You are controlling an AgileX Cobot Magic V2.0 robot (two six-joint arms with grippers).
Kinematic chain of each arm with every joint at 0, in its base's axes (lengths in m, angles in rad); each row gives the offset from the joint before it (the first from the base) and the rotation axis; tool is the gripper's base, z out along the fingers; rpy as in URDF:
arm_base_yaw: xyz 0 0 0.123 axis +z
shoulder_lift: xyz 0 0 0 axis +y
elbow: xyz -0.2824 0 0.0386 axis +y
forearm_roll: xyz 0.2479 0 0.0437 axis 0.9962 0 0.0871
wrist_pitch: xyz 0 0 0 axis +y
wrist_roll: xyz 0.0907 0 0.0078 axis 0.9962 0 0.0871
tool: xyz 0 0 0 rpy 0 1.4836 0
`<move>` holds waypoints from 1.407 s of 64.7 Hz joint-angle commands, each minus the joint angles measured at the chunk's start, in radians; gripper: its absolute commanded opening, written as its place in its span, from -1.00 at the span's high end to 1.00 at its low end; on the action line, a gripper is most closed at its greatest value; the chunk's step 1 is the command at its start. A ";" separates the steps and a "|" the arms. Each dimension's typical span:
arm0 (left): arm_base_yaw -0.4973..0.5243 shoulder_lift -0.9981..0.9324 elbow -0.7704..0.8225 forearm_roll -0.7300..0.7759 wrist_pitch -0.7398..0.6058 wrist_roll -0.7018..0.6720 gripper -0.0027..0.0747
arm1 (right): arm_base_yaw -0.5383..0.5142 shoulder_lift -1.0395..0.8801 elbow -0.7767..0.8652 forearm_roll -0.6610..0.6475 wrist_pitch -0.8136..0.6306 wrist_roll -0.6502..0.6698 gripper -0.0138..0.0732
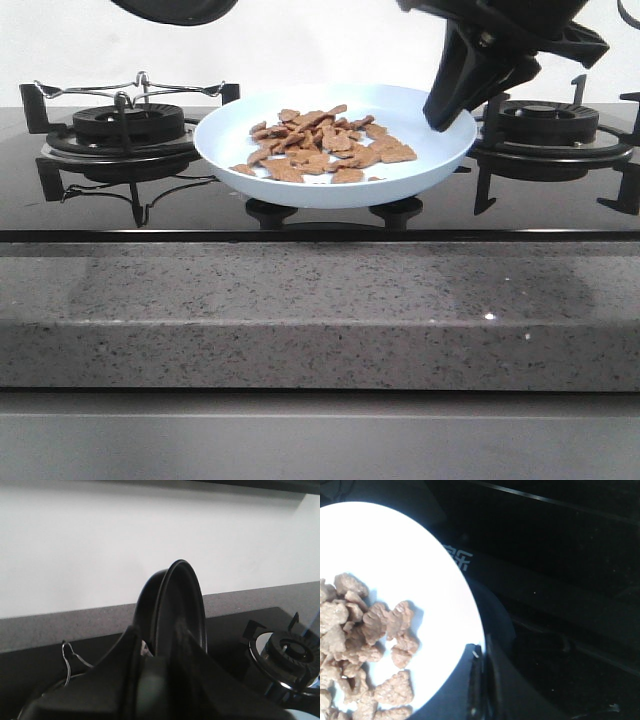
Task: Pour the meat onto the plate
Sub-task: 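Return the empty pan onto its burner with the left gripper and release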
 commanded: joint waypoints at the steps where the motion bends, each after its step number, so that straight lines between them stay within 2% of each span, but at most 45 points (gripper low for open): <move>1: 0.075 0.030 -0.067 -0.059 0.065 -0.136 0.98 | 0.001 -0.037 -0.023 0.021 -0.045 -0.013 0.94; 12: 0.170 0.124 -0.080 -0.149 0.149 -0.215 0.98 | 0.001 -0.037 -0.023 0.021 -0.045 -0.013 0.94; 29: 0.245 0.251 -0.080 -0.312 0.227 -0.368 0.98 | 0.001 -0.037 -0.023 0.021 -0.045 -0.013 0.94; 49: 0.252 0.366 -0.080 -0.398 0.301 -0.416 0.98 | 0.001 -0.037 -0.023 0.021 -0.045 -0.013 0.94; 58: 0.252 0.406 -0.080 -0.391 0.355 -0.434 0.98 | 0.001 -0.037 -0.023 0.021 -0.045 -0.013 0.94; 73: 0.252 0.425 -0.076 -0.379 0.355 -0.434 0.97 | 0.001 -0.037 -0.023 0.021 -0.044 -0.013 0.94; 78: 0.252 0.425 -0.076 -0.379 0.358 -0.434 0.88 | 0.001 -0.037 -0.023 0.021 -0.044 -0.013 0.94; 91: 0.252 0.425 -0.076 -0.339 0.369 -0.434 0.31 | 0.001 -0.037 -0.023 0.021 -0.044 -0.013 0.94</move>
